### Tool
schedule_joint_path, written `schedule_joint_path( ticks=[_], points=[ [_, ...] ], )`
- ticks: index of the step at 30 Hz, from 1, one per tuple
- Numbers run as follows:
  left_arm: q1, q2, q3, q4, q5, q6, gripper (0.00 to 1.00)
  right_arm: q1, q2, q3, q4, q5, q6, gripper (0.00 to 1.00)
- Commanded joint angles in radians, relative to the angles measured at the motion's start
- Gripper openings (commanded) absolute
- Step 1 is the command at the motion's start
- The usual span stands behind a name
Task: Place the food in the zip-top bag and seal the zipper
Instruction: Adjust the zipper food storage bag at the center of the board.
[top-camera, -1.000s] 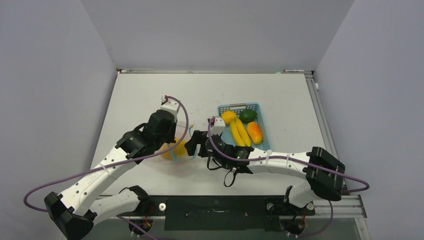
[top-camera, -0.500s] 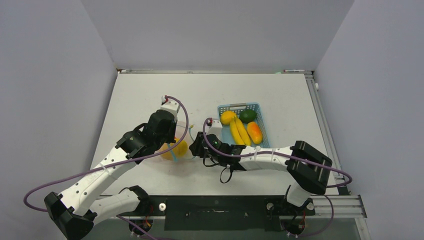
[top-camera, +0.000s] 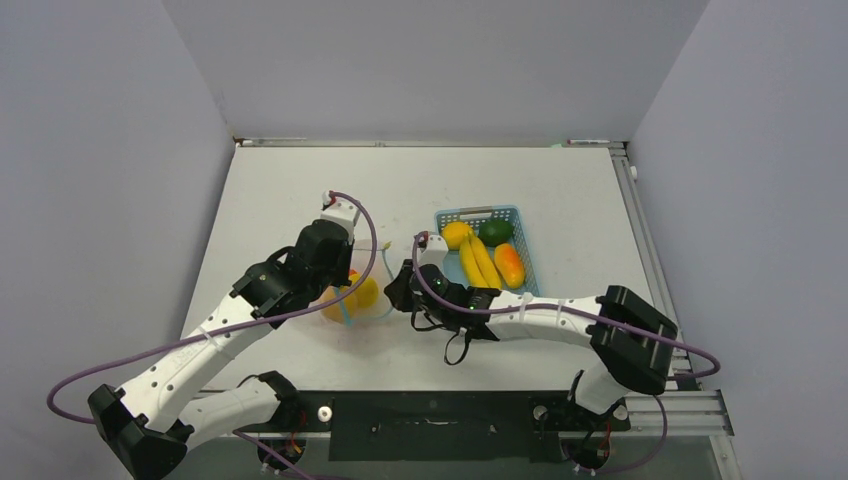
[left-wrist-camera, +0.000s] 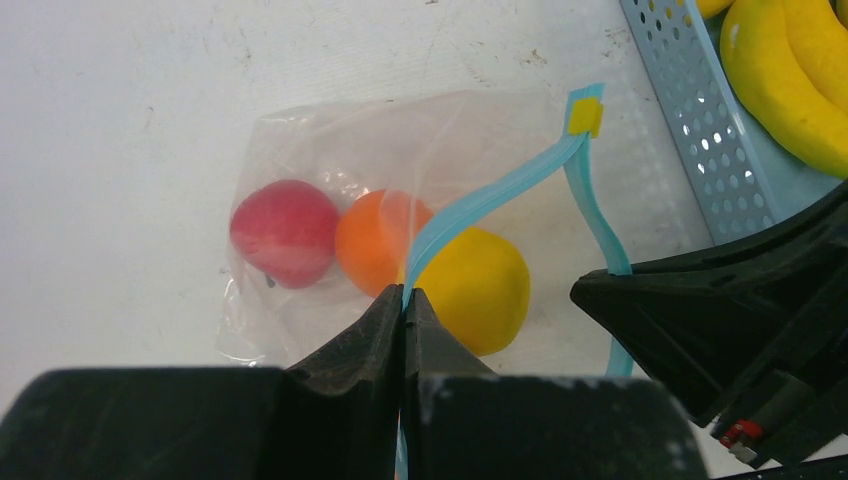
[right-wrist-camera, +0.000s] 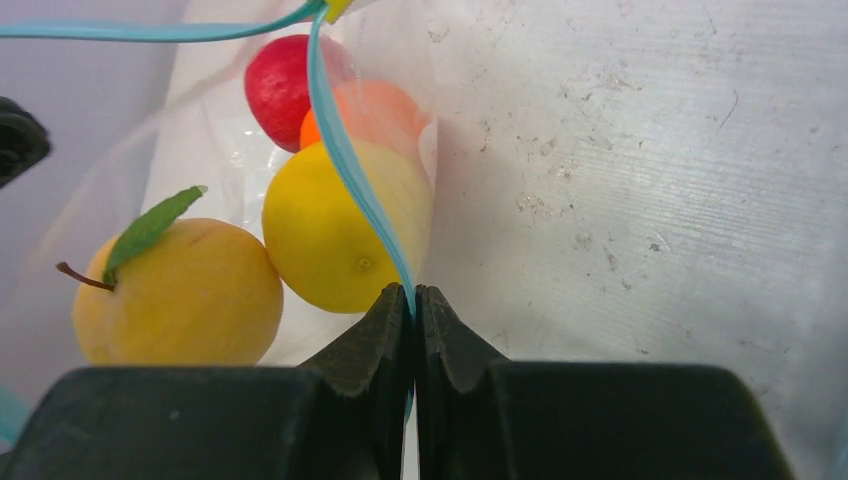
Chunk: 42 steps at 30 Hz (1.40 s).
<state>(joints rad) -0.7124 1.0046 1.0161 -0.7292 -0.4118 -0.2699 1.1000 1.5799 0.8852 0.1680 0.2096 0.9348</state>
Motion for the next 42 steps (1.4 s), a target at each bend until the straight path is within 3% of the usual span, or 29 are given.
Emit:
schedule_joint_path(
  ticks=[1,16,34,42],
  points=[
    [-0.002,-0.027,0.018,0.022,-0.028,-0.008,0.00,-0.005,-0.104,0.032,-0.024,0.052,-0.053,0.05],
    [-0.009,-0.095,0.082,-0.051,-0.079,-0.030,0.00,-0.014,-0.227,0.105,-0.199,0.073,-0.167,0.05],
    [-0.010,-0.085,0.334,-0.257,0.022,0.005,0.00,-0.015,-0.247,0.401,-0.469,0.023,-0.345,0.05],
    [-0.010,-0.093,0.243,-0.208,0.046,-0.027,0.00,-0.015,-0.211,0.407,-0.481,0.043,-0.354,0.05]
  ],
)
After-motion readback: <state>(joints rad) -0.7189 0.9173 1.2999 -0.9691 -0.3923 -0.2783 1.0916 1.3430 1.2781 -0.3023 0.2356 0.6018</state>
